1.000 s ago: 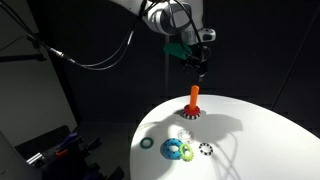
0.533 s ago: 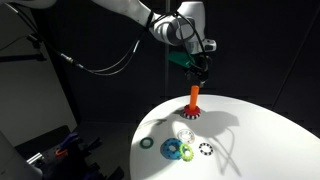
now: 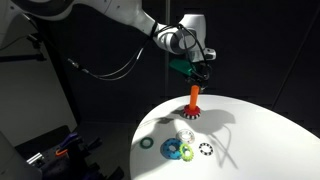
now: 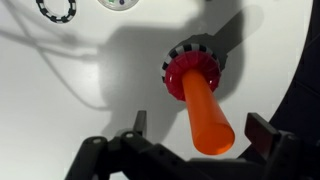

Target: Move the ring stacking stand to the right, pick up the blue ring and stack it on the ring stacking stand

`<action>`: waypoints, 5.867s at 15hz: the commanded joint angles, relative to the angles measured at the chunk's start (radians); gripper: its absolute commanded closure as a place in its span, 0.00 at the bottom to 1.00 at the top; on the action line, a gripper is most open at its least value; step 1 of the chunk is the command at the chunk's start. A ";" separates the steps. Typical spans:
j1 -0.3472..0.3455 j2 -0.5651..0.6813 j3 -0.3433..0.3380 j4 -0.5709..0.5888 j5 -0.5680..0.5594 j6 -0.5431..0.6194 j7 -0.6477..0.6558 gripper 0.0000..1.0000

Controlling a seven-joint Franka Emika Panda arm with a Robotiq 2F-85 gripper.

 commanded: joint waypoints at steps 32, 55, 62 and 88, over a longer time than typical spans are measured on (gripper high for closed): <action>0.019 -0.004 0.016 0.079 -0.050 -0.095 0.023 0.80; 0.042 -0.287 0.017 -0.426 -0.095 0.119 0.012 0.80; 0.041 -0.308 0.012 -0.508 -0.099 0.165 0.012 0.80; 0.032 -0.417 0.007 -0.403 -0.105 -0.288 -0.001 0.00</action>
